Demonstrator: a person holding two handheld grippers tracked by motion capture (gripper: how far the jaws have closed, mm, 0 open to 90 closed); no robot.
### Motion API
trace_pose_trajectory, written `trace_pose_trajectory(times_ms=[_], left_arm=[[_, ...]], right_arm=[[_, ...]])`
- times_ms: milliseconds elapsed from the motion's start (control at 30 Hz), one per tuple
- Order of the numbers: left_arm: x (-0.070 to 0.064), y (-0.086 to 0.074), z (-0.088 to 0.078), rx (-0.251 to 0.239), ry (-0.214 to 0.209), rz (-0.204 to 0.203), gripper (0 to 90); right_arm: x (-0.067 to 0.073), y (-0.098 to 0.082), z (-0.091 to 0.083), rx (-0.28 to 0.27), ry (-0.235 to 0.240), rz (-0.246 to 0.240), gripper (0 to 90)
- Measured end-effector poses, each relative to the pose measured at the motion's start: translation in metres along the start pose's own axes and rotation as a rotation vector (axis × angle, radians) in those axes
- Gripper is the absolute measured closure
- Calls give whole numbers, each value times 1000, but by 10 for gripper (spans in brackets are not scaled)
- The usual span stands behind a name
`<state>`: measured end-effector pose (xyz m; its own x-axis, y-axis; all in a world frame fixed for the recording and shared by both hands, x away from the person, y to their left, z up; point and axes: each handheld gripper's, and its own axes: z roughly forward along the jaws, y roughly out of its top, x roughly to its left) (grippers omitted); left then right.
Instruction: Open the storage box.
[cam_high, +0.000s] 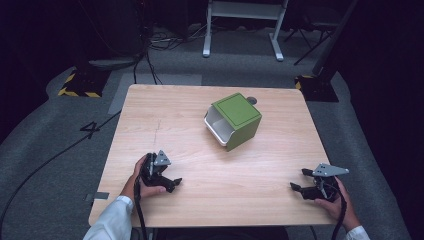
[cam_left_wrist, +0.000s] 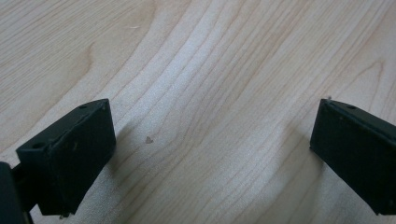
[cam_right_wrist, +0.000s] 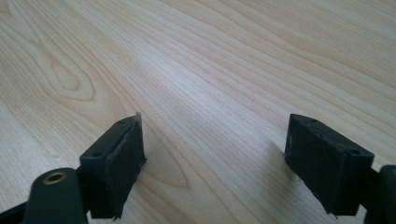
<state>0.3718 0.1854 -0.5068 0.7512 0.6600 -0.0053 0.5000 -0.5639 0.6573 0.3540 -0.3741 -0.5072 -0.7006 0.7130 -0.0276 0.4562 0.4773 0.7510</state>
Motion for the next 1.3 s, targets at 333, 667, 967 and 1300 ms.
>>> trace_pose_trajectory(times_ms=[333,667,967,1300], left_arm=[[0,6,-3,-8,-57,19,164],[-10,41,-1,-45,-101,75,194],[-20,80,1,-111,-140,152,179],[-26,118,6,-200,-179,204,158]], right_arm=[[0,0,0,1,4,3,197],[0,0,0,1,2,1,197],[1,0,0,-1,-2,-3,197],[1,0,0,-2,-4,-7,197]])
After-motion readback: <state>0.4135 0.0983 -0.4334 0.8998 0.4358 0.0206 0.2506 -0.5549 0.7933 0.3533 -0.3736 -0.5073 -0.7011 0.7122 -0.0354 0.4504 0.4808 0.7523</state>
